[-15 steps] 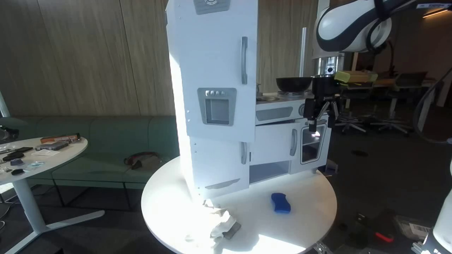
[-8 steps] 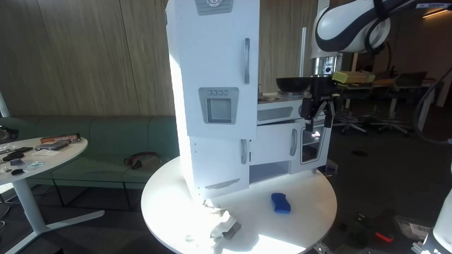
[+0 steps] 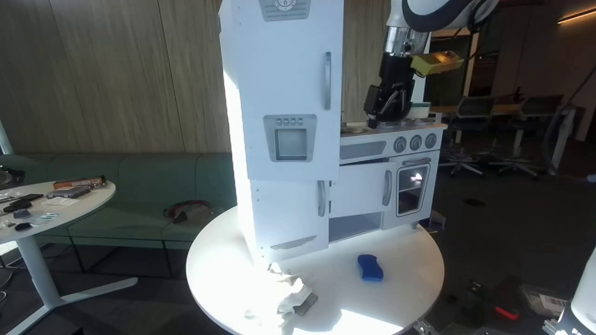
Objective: Open the cabinet door and move the objects from the lower shelf onto the top shelf
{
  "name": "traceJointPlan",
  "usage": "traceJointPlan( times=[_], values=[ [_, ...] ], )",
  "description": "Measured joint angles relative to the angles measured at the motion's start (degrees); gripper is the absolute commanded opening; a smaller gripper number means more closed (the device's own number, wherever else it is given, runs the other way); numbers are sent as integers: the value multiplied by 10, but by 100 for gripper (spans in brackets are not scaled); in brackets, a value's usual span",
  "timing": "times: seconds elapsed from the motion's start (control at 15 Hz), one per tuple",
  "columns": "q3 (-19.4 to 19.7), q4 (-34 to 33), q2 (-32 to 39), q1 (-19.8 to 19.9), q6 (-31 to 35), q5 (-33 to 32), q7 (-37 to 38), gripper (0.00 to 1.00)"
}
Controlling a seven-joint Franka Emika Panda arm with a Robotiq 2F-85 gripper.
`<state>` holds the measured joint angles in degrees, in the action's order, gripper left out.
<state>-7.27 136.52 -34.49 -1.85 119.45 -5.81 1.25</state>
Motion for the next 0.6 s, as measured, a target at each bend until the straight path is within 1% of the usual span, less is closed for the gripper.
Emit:
traceJointPlan(
  times=[0.13,0.2,0.4,0.6],
  values=[
    [-8,-26,-1,4,19,-43,14,100],
    [-12,-35,0,5,40,-59,22,100],
    [-26,-41,5,11,126,-105,49,100],
    [-47,-39,17,36,211,-171,84,100]
  ],
)
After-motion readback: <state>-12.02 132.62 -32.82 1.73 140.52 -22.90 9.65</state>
